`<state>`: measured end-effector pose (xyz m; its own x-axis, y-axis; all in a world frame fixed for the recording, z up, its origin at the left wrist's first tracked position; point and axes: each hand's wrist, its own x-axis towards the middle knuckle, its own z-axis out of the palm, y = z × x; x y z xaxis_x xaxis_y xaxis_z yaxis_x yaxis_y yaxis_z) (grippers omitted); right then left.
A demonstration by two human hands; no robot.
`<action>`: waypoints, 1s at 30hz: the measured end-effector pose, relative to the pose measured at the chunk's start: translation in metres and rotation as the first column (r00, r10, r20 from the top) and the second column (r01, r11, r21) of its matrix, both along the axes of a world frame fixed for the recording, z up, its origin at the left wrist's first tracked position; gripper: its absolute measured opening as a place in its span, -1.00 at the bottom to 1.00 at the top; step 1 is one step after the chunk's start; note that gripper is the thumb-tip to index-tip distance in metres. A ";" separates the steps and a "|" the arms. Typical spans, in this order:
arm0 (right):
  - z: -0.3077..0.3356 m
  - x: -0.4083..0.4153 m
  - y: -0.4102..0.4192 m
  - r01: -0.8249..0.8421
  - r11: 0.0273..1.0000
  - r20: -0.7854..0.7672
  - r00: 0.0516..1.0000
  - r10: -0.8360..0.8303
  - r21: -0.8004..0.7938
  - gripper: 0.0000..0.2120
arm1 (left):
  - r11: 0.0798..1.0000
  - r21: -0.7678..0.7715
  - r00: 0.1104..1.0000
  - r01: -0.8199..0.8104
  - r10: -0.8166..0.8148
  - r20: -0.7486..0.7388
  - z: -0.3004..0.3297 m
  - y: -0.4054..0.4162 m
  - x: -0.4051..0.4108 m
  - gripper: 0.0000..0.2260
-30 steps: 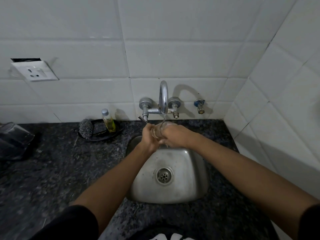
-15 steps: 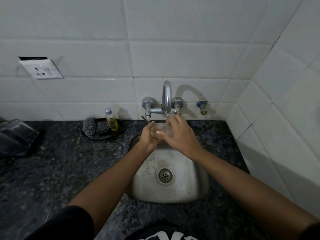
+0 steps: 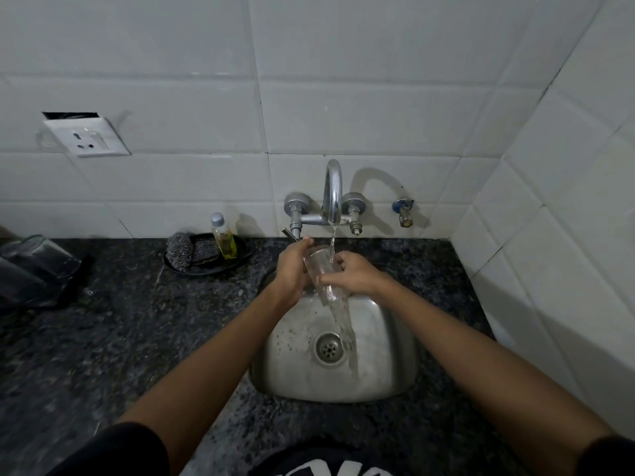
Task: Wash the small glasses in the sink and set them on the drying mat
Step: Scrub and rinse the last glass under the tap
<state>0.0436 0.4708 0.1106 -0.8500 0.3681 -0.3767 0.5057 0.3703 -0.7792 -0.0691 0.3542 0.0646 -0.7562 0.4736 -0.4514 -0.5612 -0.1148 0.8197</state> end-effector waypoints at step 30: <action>0.002 0.001 0.007 0.088 0.992 -0.300 0.952 -0.056 0.094 -0.34 | 0.718 -0.639 0.695 -0.277 -0.310 -0.649 -0.001 0.014 -0.041 -0.86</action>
<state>0.0448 0.4776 0.1121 -0.8874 0.4559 -0.0681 0.2862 0.4291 -0.8567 -0.1096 0.3686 0.0639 -0.9562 0.2928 0.0017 0.1858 0.6022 0.7764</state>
